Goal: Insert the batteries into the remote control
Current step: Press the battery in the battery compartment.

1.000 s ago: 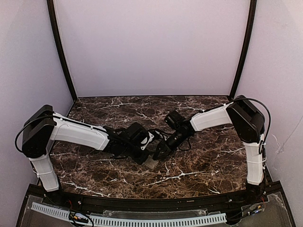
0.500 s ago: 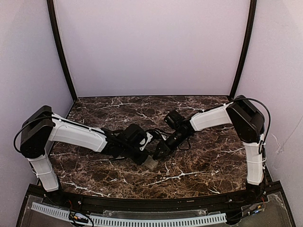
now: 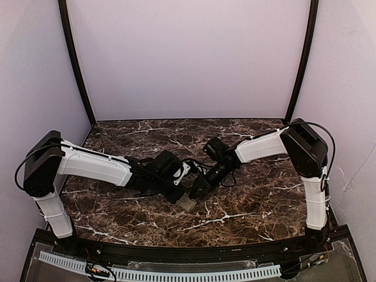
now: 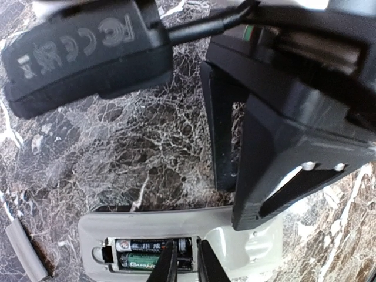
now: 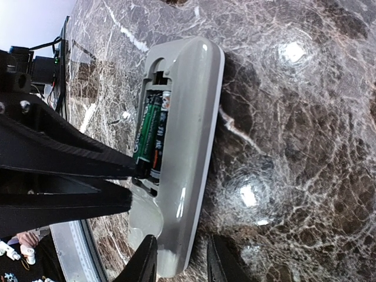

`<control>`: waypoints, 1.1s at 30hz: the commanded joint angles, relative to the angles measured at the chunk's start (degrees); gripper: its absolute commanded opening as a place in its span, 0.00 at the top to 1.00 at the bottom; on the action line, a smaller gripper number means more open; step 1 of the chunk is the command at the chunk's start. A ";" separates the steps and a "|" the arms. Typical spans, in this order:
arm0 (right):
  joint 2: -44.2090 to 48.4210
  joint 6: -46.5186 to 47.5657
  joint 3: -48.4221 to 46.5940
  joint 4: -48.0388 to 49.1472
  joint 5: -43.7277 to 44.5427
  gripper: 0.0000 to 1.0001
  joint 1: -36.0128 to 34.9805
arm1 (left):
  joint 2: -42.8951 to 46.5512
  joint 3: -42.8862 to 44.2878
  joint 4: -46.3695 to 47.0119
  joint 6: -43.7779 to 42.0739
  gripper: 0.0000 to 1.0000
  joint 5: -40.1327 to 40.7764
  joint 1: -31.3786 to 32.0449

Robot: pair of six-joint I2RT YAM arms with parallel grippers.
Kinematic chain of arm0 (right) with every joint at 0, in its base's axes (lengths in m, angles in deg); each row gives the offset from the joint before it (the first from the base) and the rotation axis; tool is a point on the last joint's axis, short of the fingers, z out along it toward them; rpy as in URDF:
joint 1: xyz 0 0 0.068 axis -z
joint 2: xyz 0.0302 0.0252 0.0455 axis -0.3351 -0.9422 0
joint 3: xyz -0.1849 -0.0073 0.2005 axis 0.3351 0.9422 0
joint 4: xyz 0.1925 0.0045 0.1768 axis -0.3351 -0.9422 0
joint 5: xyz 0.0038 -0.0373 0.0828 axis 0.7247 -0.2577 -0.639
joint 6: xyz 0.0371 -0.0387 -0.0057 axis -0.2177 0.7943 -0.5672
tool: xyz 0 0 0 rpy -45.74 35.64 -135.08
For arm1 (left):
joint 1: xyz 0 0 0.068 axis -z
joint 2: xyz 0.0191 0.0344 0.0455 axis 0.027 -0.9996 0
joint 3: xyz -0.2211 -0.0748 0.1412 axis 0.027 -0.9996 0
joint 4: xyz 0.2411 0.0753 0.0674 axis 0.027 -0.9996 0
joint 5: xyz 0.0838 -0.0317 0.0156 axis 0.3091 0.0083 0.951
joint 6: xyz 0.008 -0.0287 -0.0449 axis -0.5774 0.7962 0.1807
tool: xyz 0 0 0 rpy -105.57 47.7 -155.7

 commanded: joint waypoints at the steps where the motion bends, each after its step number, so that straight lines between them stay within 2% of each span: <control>1: -0.94 0.15 -0.73 -1.61 3.38 0.71 -0.69 | 4.28 -0.50 -2.04 -0.32 0.85 -0.07 -0.62; 12: -2.50 -0.20 -3.63 -2.33 2.74 0.69 -1.01 | 5.00 -4.10 -2.09 0.36 0.84 -1.04 -0.75; 33: -3.82 -0.20 -3.93 -3.11 5.10 0.69 -1.84 | 3.18 -3.51 -0.22 -0.52 0.83 -2.47 -0.69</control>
